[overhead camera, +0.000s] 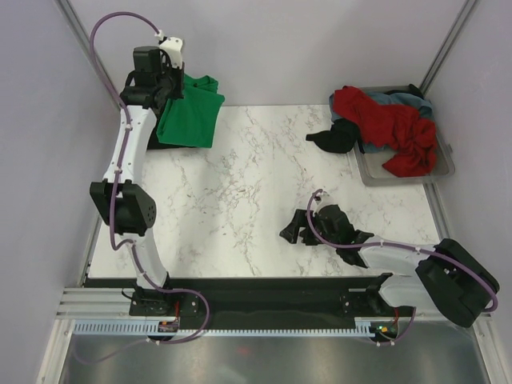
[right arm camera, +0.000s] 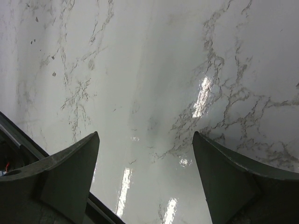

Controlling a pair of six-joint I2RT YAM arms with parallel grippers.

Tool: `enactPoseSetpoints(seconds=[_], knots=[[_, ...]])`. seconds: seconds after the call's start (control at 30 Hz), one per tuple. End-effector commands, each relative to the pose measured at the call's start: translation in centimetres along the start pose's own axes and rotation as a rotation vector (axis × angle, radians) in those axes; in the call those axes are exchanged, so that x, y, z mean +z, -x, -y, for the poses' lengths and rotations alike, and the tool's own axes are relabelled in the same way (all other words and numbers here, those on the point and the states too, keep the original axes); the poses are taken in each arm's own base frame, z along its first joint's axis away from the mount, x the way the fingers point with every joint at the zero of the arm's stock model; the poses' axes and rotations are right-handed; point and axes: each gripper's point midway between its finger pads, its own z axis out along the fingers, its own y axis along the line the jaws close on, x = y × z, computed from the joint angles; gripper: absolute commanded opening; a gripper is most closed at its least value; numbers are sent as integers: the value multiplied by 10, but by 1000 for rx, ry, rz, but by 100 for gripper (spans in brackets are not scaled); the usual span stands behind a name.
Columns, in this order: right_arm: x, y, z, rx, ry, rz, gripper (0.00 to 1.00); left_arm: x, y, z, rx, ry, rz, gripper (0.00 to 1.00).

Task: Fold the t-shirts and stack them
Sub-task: Neatly place the folded tshirt to the corner

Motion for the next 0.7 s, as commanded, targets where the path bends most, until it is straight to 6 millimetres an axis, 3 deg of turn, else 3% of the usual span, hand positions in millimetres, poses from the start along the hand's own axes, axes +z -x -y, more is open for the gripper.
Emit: enactPoseSetpoints(seconds=[0.0, 0.37, 0.4, 0.67], knots=[[-10, -55, 51, 1, -185, -190, 91, 9, 19, -18, 55, -8, 76, 2], [-6, -59, 51, -1, -191, -212, 91, 57, 3, -43, 29, -2, 66, 2], [-5, -60, 52, -4, -192, -213, 91, 57, 3, -61, 18, 25, 72, 2], [-4, -61, 52, -1, -196, -218, 91, 81, -12, -110, -43, 143, 95, 2]])
